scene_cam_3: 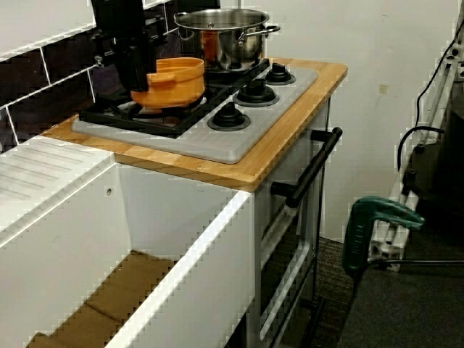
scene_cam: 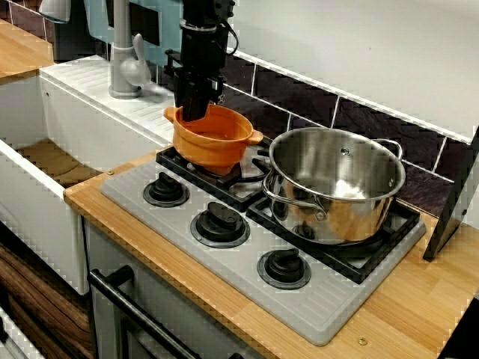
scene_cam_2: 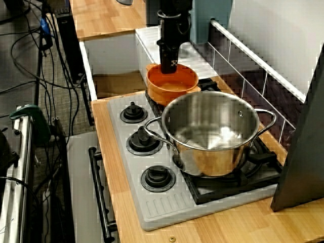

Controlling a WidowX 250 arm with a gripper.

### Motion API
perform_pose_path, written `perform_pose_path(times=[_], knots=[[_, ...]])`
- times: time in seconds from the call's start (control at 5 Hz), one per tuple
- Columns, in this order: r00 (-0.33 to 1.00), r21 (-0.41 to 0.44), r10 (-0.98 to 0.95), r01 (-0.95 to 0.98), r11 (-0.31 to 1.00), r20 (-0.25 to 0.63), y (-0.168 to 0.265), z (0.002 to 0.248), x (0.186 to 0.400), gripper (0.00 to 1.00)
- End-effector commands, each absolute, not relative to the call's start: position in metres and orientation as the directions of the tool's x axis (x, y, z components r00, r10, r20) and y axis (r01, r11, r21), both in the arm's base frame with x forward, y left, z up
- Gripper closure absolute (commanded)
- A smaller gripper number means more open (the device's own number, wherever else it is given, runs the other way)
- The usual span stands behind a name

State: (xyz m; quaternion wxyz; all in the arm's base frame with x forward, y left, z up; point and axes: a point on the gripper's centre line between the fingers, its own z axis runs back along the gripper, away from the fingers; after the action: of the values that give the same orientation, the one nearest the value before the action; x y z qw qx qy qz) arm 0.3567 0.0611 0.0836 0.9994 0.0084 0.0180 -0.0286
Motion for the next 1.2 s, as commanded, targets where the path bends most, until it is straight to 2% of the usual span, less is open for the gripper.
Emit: perform_pose_path(times=[0.0, 0.2, 0.8, 1.0], knots=[[0.997, 0.039, -0.066, 0.065, 0.997, 0.034, 0.049, 0.117, 0.349, 1.00], [0.998, 0.038, -0.054, 0.052, 0.998, 0.042, 0.050, 0.122, 0.347, 0.00], [0.997, -0.023, -0.059, 0.060, 0.998, 0.056, 0.050, 0.156, 0.353, 0.00], [0.979, -0.016, -0.188, 0.190, 0.982, 0.078, 0.047, 0.165, 0.350, 0.00]])
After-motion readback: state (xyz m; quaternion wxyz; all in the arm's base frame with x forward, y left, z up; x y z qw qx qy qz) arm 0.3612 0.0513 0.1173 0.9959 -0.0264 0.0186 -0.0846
